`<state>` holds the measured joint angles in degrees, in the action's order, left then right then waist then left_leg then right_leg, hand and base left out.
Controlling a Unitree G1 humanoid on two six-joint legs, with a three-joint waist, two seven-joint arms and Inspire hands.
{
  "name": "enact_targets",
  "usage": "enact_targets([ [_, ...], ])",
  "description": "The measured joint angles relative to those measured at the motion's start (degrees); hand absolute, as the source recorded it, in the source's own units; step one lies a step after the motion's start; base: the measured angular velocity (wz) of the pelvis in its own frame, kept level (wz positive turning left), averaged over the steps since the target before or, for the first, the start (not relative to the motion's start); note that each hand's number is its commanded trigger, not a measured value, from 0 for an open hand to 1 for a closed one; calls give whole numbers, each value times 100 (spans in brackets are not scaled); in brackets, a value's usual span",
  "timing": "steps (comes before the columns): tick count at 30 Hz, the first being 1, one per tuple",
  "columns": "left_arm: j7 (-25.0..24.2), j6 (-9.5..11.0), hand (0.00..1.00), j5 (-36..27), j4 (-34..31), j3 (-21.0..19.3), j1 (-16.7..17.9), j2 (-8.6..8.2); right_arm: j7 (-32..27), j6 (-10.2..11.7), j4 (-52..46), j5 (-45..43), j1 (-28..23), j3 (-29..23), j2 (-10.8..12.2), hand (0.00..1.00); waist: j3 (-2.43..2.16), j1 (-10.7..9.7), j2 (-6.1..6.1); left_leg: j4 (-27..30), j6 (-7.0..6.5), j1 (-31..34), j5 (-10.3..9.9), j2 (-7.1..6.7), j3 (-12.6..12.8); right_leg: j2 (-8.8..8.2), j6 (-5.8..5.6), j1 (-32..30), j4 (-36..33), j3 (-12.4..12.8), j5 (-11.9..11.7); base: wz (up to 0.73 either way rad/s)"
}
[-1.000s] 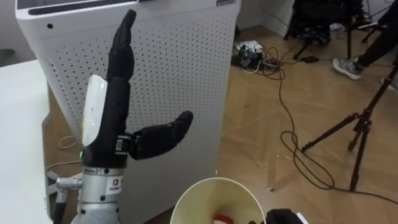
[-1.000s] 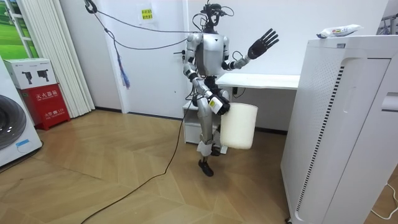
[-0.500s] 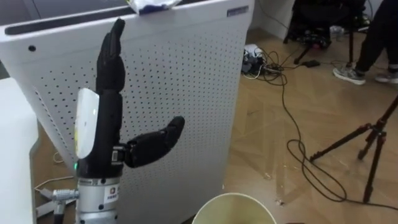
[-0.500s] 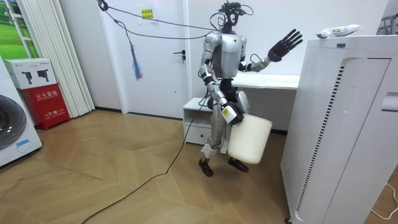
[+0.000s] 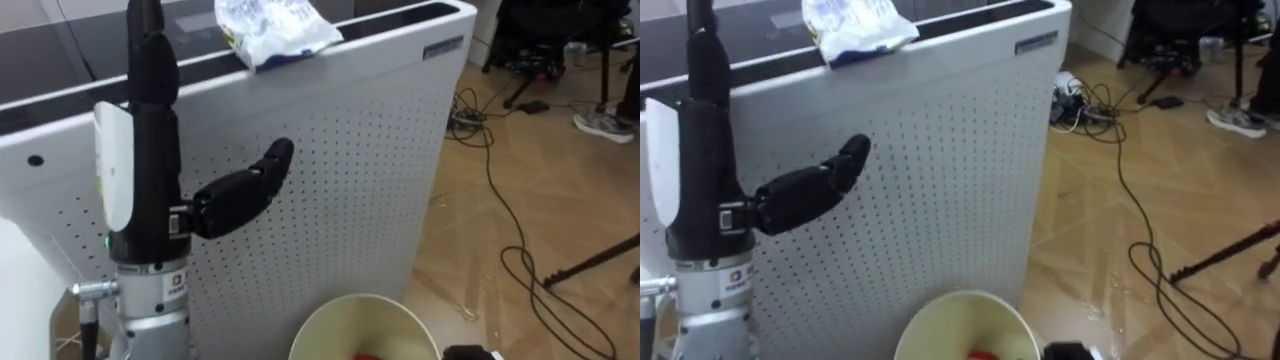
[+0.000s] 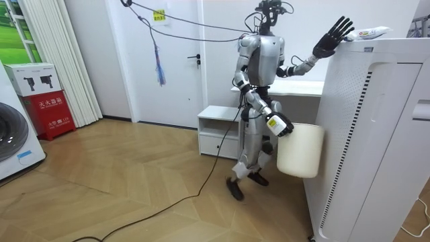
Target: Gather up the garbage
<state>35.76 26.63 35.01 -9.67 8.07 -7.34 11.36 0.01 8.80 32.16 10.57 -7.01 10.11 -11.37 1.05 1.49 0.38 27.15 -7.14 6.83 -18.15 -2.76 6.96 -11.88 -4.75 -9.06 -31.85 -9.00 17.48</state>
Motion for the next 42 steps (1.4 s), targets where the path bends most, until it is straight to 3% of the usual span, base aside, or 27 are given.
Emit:
enact_targets([
  [1,77,7,0,156,1,9,13,8,-2,0,12,-15,1,0,-8,100,3,-4,8,-41,53,-66,-15,-6,-98,131,-113,53,432,110,-380,34],
  [5,154,-52,0,532,-156,-96,40,142,18,-6,30,-50,-12,-5,-13,100,-16,65,17,-457,261,-271,158,70,-268,348,-5,366,935,53,-479,16],
  [13,222,-286,0,832,-487,-123,40,175,297,-8,19,-84,-18,-1,-37,100,-31,137,27,-903,452,-545,289,243,-355,600,150,688,1473,-72,-622,-1],
  [19,221,-452,0,1351,-763,-118,75,355,426,-21,18,-356,-18,2,-88,100,-40,215,40,-993,487,-615,315,282,-458,653,181,857,1685,-198,-657,8],
  [33,62,-543,0,1839,-766,-119,115,421,689,-21,-138,-544,-28,1,-144,100,-91,188,120,-1156,520,-849,339,301,-410,672,183,1028,1740,-199,-659,0],
  [39,-41,-664,0,2204,-759,-94,129,634,850,-21,-146,-710,-16,-10,-159,100,-77,46,185,-1191,520,-850,359,302,-411,686,196,1057,1819,-210,-694,1],
  [42,-235,-796,0,2225,-758,-56,224,854,936,-35,-155,-715,-17,-9,-166,100,-78,-40,223,-1195,523,-857,362,304,-408,689,196,1058,1824,-201,-696,0],
])
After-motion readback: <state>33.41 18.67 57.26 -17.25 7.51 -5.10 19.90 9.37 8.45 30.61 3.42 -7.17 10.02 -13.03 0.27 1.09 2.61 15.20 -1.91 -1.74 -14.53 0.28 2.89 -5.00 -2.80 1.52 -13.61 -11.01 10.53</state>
